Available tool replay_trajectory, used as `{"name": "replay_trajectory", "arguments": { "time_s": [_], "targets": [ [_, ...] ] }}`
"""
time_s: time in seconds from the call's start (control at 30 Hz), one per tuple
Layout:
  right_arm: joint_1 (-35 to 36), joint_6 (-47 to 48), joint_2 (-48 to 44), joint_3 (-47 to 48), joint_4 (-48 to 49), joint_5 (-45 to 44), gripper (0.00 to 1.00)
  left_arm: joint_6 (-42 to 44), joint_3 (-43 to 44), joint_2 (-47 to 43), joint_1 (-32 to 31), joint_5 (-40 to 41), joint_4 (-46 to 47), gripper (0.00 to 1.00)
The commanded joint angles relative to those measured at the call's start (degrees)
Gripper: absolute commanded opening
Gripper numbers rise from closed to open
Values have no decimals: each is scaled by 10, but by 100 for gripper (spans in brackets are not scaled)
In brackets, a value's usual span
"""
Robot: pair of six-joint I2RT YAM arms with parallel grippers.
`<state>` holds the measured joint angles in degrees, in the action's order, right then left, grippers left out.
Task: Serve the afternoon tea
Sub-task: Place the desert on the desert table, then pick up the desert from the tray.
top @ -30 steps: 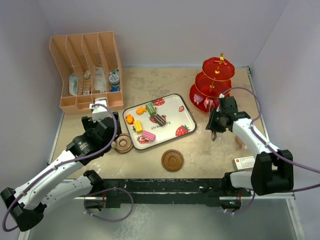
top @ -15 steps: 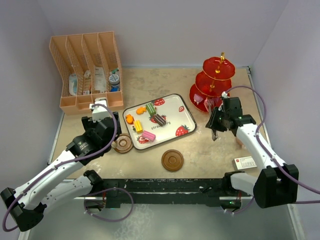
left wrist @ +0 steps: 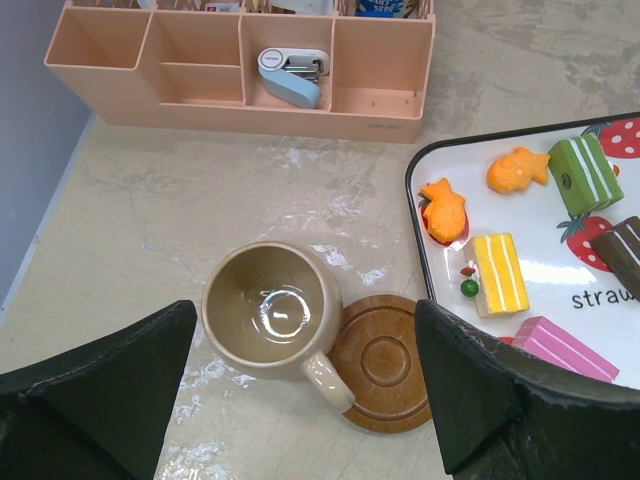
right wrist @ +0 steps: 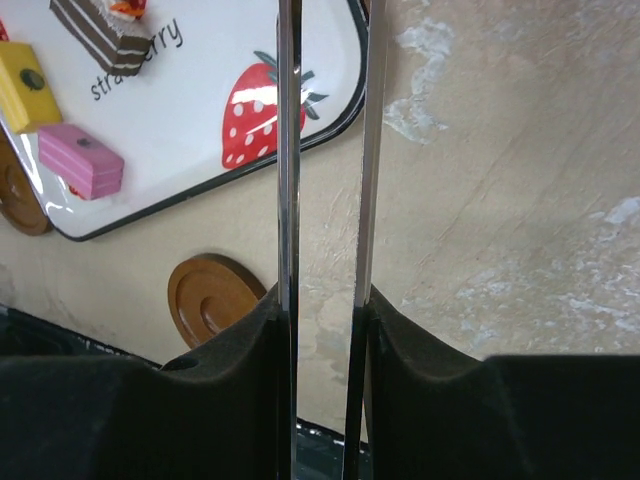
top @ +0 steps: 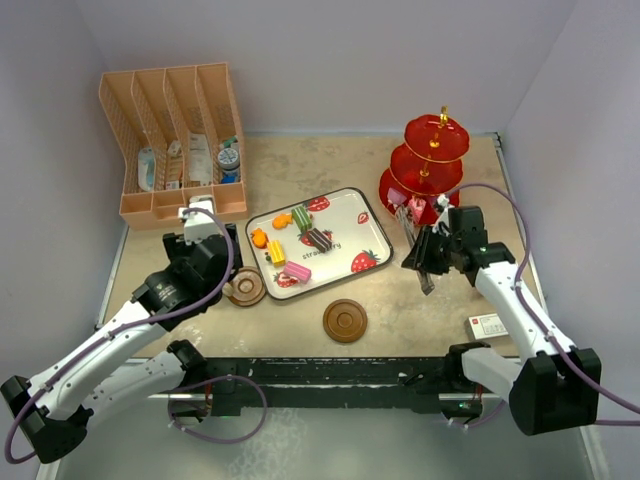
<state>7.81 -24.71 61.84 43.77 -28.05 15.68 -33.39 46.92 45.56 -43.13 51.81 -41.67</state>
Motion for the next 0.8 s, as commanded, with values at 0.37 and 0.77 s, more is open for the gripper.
{"name": "replay_trajectory", "arguments": {
  "time_s": [0.37, 0.77],
  "targets": [
    [61, 45, -15, -9, 11, 113, 34, -2, 12, -11, 1, 23, 7, 87],
    [134, 28, -31, 11, 7, 81, 34, -6, 14, -4, 1, 45, 3, 87]
  ]
}}
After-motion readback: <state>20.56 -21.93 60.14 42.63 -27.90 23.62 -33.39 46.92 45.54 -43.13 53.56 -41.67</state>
